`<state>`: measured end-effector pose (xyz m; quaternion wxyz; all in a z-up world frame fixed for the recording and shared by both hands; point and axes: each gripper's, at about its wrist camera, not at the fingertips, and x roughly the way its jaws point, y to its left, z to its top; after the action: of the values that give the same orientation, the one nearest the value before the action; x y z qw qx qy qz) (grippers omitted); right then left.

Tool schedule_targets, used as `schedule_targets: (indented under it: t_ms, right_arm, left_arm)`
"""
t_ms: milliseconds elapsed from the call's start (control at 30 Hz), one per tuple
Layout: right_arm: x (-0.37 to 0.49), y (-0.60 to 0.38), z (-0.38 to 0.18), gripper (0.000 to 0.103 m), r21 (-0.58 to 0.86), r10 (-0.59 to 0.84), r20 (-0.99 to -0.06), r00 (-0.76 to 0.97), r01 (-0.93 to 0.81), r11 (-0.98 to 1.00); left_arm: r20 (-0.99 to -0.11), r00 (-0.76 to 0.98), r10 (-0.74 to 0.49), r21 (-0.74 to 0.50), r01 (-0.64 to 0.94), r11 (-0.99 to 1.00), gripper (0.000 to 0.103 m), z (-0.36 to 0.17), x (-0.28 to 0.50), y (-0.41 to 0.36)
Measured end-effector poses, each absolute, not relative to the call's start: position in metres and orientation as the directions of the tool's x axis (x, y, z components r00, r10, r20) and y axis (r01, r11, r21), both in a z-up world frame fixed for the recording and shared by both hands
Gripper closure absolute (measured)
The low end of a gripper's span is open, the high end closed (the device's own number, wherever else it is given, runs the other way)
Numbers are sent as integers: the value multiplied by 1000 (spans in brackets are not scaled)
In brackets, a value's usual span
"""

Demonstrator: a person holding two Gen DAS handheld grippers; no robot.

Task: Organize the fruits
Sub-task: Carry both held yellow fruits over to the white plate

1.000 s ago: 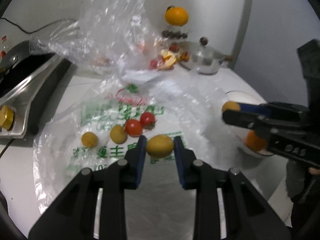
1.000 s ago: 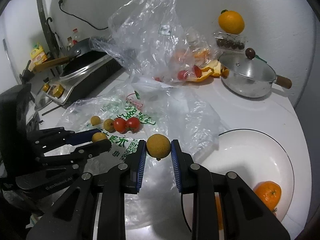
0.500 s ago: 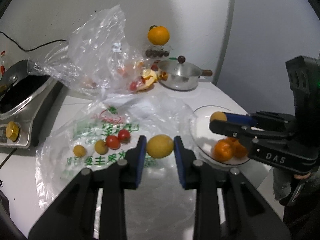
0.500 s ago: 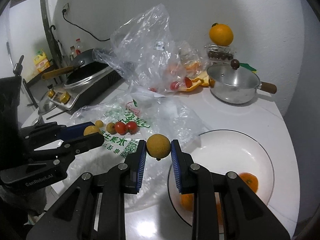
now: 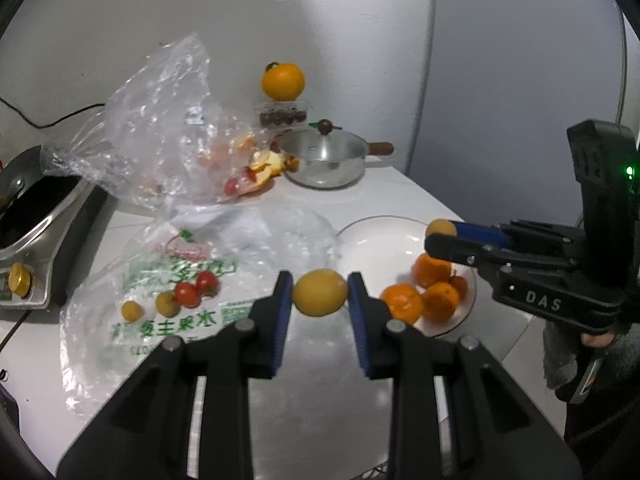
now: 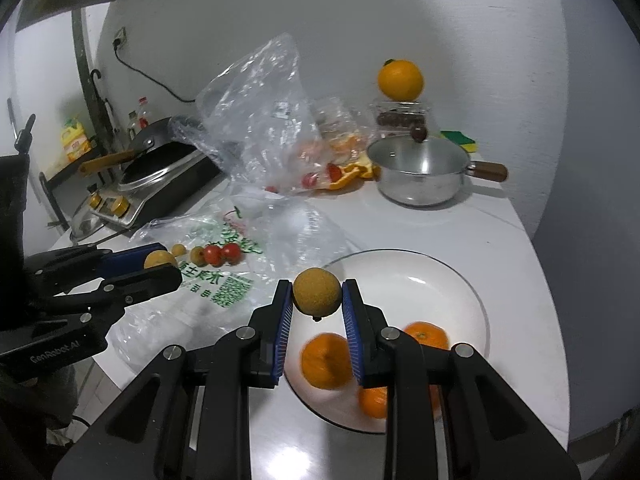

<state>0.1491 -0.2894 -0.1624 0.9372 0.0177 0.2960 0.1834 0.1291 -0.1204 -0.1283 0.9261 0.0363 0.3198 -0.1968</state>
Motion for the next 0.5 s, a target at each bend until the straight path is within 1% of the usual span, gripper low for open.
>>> schedule_targets:
  t_ms: [500]
  right_arm:
    - [152, -358, -184, 76, 169, 309, -566, 764, -259, 951]
  left_arm:
    - [-640, 669, -377, -65, 443, 894, 74, -143, 139, -176]
